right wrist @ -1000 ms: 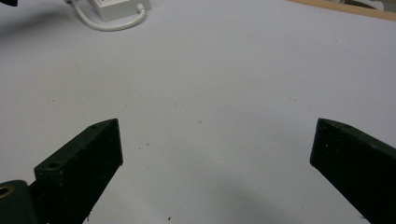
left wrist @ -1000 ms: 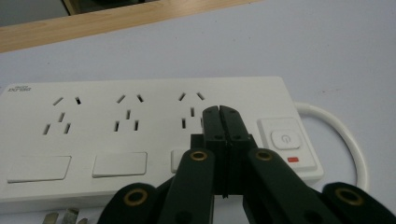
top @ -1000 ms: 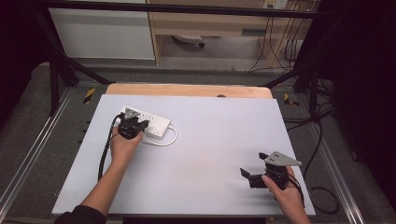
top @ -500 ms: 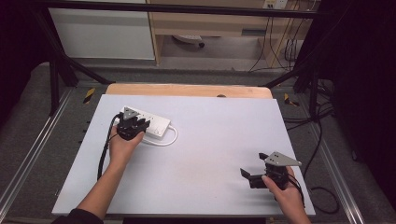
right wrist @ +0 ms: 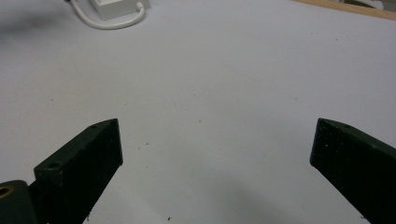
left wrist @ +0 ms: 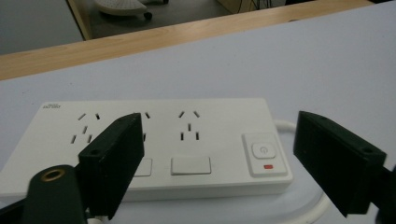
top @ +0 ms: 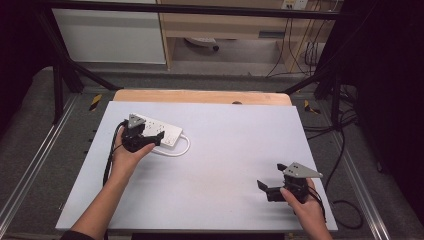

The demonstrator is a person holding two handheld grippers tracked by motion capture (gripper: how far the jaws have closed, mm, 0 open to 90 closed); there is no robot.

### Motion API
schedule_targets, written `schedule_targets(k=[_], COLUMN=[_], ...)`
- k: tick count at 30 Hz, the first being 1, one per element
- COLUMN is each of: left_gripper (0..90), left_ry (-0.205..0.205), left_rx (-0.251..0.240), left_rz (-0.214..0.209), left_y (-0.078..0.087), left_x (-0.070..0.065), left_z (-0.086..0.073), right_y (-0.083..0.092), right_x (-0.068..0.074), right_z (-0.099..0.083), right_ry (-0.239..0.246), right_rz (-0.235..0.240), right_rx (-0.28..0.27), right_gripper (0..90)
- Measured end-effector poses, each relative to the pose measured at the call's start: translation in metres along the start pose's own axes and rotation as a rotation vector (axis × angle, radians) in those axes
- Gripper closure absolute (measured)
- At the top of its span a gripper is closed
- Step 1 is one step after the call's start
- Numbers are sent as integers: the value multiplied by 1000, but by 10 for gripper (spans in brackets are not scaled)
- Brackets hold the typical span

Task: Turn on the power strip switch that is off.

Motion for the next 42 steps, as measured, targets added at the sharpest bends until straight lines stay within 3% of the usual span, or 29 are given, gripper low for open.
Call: schedule_targets(k=[9, 11, 13, 21, 30, 36, 42], left_gripper=[121, 115, 121, 105, 86, 87, 86], left_ry=[56, 67, 86, 122, 95, 74, 80], left_rx=[-23, -48, -80, -98, -123, -149, -167], left_rz=[-29, -26, -36, -61, -105, -88, -82], left_y=[24, 30, 37, 60, 84, 102, 122], left_x=[-2, -1, 0, 2, -5, -4, 0], left_z=[6, 7, 6, 1, -8, -16, -26], right_y=[-1, -1, -1, -2, -2, -2, -3], right_x=[1, 0, 1, 1, 0, 0, 0], right_z=[0, 0, 0, 0, 0, 0, -1], right_ry=[0, 1, 2, 5, 2, 7, 3], right_rz=[-1, -4, -4, -4, -7, -9, -10], right_rx=[5, 3, 4, 6, 6, 6, 7], right_gripper=[29, 29, 29, 31, 31, 33, 32])
Point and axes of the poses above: each handheld gripper's, and its own axes: y roughly backward along the jaws, z roughly out of its top, x roughly to its left, the point moved 5 cm from there along -y, roughly forward along the jaws, and after that the axes turned 5 degrees about z, right-handed, at the moved point
